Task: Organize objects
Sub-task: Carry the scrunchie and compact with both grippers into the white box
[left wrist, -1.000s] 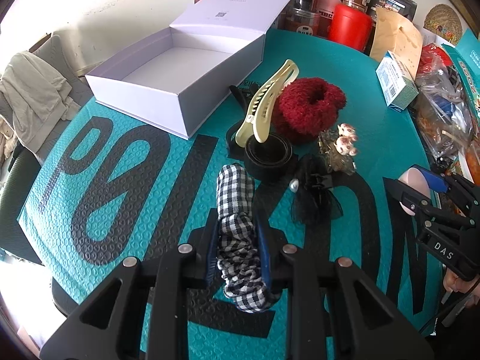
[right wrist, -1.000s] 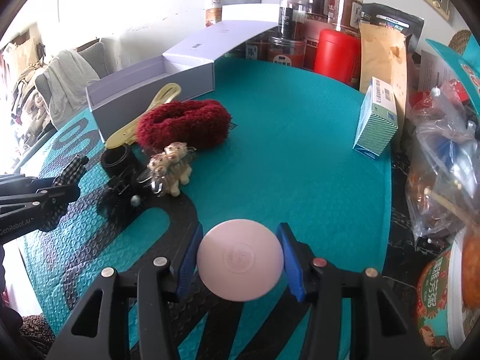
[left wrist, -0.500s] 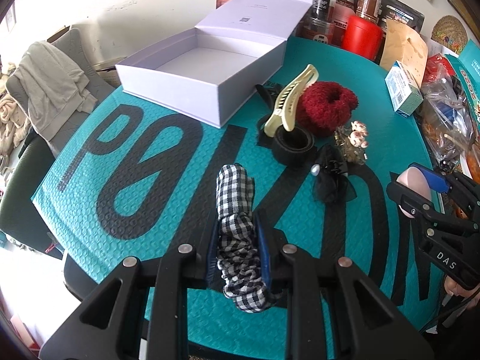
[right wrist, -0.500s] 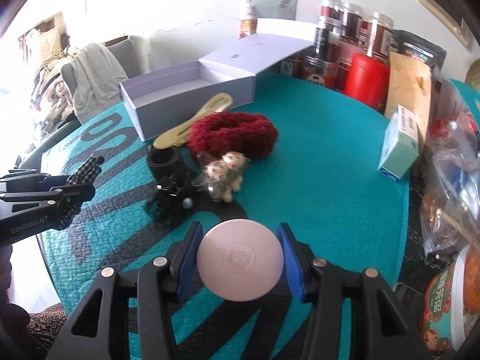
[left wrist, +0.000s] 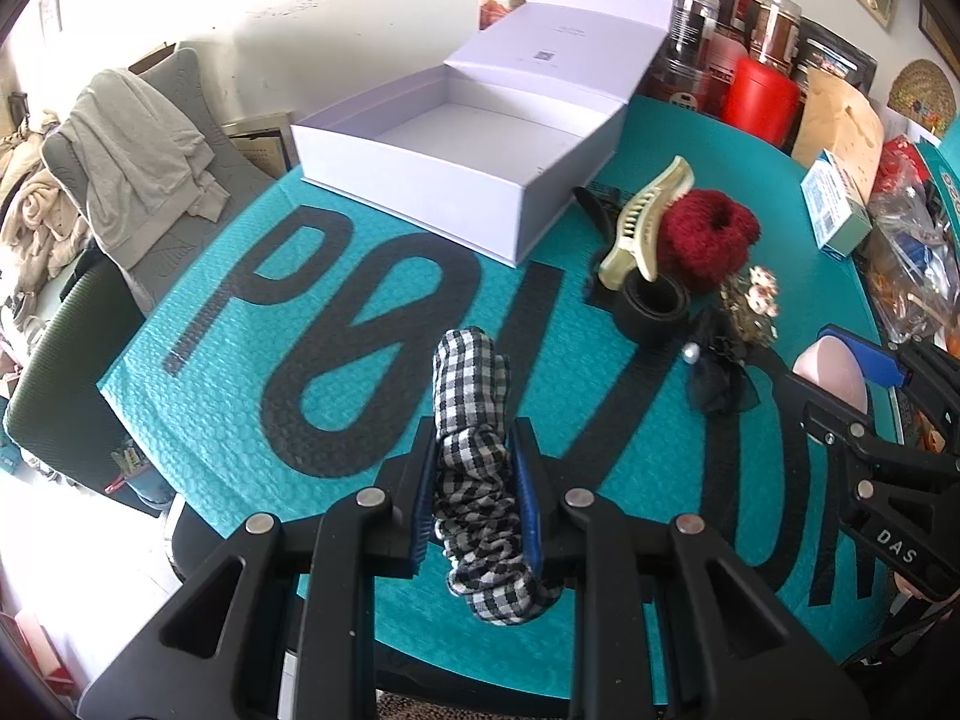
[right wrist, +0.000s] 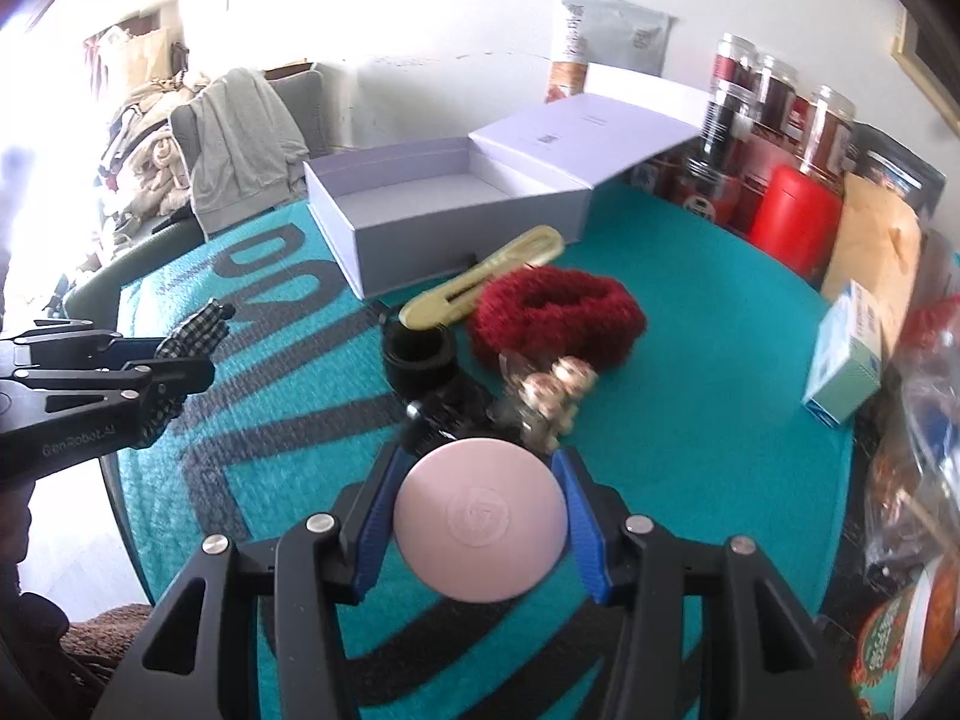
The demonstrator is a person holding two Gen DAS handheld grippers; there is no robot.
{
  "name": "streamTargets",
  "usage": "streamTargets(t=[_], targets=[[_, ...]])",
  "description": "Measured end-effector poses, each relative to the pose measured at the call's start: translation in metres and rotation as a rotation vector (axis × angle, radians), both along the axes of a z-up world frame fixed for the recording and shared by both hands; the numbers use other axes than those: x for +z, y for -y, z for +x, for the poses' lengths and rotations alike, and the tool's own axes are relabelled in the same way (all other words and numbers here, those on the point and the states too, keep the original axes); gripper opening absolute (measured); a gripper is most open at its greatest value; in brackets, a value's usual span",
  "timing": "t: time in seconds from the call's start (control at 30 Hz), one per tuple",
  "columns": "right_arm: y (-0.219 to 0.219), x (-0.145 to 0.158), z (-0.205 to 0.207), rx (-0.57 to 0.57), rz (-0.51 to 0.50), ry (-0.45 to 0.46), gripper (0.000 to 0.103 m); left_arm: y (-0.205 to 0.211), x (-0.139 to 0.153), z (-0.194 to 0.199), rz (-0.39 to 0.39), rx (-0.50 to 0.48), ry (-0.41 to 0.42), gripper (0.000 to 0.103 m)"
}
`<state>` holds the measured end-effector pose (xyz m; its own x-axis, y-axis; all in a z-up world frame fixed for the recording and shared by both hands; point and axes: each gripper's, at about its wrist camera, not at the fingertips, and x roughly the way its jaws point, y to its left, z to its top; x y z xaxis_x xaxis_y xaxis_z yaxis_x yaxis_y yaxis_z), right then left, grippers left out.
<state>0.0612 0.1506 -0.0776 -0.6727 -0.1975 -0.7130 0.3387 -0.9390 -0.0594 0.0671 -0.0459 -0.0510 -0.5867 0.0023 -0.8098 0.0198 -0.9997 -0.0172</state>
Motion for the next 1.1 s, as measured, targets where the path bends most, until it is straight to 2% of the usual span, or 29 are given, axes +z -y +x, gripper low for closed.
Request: streamTargets(t=[0.47,0.6,1.1], targets=[[0.032,0.024,-0.034,0.112,0.004,-0.030,0.051,0.027,0.021,-0.033,0.000,0.014,-0.029,0.022],[0.037,0.032,-0.045,0.140,-0.012,-0.034,0.051,0.033,0.027,-0.046,0.041,0.000,-0.020,0.022],[0.048,0.047,-0.091,0.208,-0.010,-0.048,0.051,0.038,0.040,-0.099,0.009,-0.024,-0.035,0.022]])
